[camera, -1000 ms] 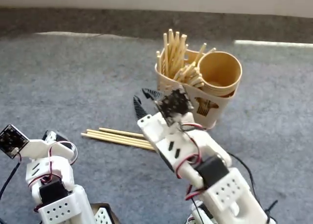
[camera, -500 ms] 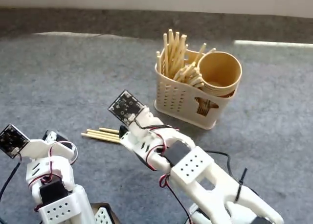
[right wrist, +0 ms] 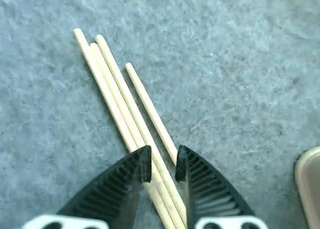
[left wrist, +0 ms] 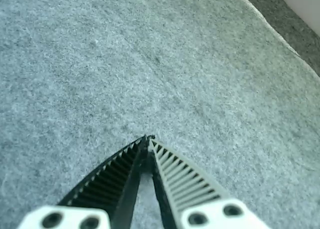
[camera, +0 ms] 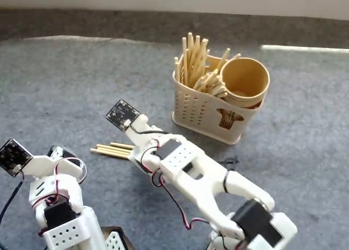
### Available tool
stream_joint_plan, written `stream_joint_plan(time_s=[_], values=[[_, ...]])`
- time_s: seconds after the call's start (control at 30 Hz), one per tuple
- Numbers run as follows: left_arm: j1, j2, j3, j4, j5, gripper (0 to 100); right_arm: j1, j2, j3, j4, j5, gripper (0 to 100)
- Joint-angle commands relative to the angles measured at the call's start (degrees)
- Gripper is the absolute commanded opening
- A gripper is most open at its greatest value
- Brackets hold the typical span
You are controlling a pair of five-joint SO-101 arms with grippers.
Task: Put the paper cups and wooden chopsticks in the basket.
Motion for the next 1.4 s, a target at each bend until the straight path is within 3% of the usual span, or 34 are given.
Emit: stream_joint_plan(time_s=[0.0,0.37,0.5,0.6,1.0,1.37], values=[[-0.4,-0.92,1.1,0.0,-0.44,3,-0.04,3.65,-5.49,-0.22,0.79,9.7],[-0.4,-0.92,1.1,0.09,-0.44,3,4.53,14.55,-12.0,-0.22,0.97,9.7],[-0.4,-0.92,1.1,0.09,-0.44,3,4.53,16.13,-11.82,-0.13,9.23,7.8],[-0.4,-0.92,1.1,0.09,-0.44,3,4.53,17.1,-11.82,-0.04,13.8,0.9],[-0.4,-0.92,1.1,0.09,-0.44,3,8.04,16.75,-12.0,0.13,15.21,0.8],[-0.4,-0.92,1.1,0.09,-0.44,3,9.1,-4.97,-5.58,2.77,14.95,0.6]])
